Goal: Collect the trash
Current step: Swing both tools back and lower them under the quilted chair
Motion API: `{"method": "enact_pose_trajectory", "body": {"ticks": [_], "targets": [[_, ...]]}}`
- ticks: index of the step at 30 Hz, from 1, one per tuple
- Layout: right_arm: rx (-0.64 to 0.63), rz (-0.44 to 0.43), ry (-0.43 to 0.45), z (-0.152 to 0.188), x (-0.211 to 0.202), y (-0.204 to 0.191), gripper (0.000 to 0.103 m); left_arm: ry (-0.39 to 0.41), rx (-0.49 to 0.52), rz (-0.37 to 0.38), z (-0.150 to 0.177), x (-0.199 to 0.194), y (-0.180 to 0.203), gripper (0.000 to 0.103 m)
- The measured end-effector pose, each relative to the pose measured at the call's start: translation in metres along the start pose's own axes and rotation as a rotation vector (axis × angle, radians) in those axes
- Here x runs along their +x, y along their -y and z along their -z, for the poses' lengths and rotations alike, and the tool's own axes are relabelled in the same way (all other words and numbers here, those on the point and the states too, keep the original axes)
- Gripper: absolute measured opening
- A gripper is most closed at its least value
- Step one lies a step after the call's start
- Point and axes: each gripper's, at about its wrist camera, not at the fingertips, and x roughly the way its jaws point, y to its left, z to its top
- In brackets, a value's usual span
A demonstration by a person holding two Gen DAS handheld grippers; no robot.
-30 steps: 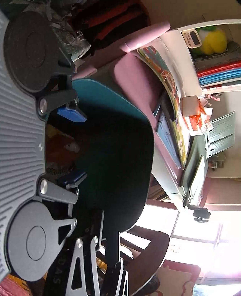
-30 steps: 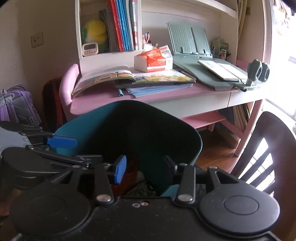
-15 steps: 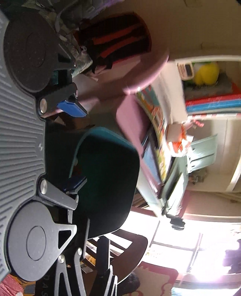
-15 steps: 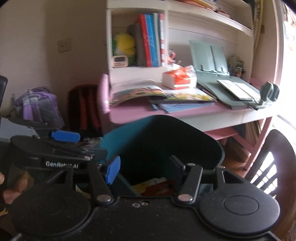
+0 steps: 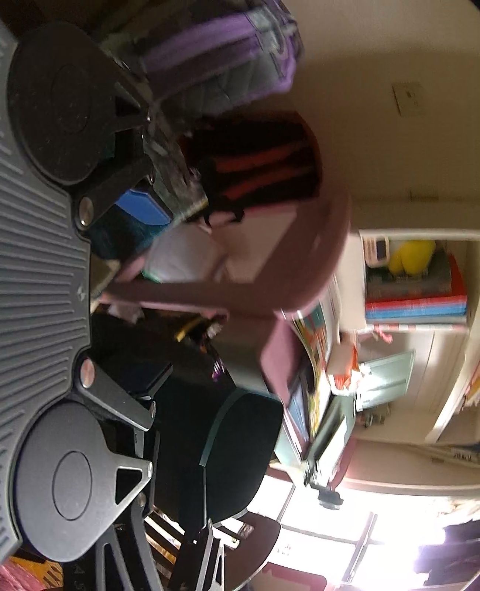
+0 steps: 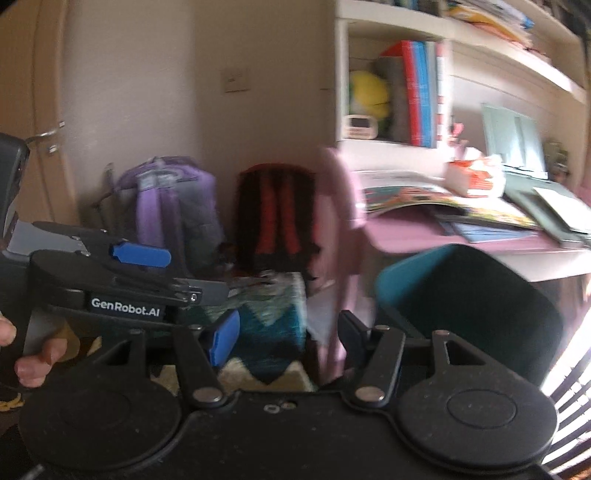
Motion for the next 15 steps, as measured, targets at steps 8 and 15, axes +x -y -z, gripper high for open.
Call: {"method": "enact_pose_trajectory", "body": {"ticks": [8,15], "targets": [[-0.054,-0.122,-0.045,0.012,0.048,-0.066,0.059,-0.050,-0.077,-0.072,0.055,-0.017,-0.071,0.081],[-0.115,-0.200,-0.091,0.043,0.103,-0.126,0.059,-0.110,-0.171,-0.144,0.115,-0.004,-0.139,0.091]]}}
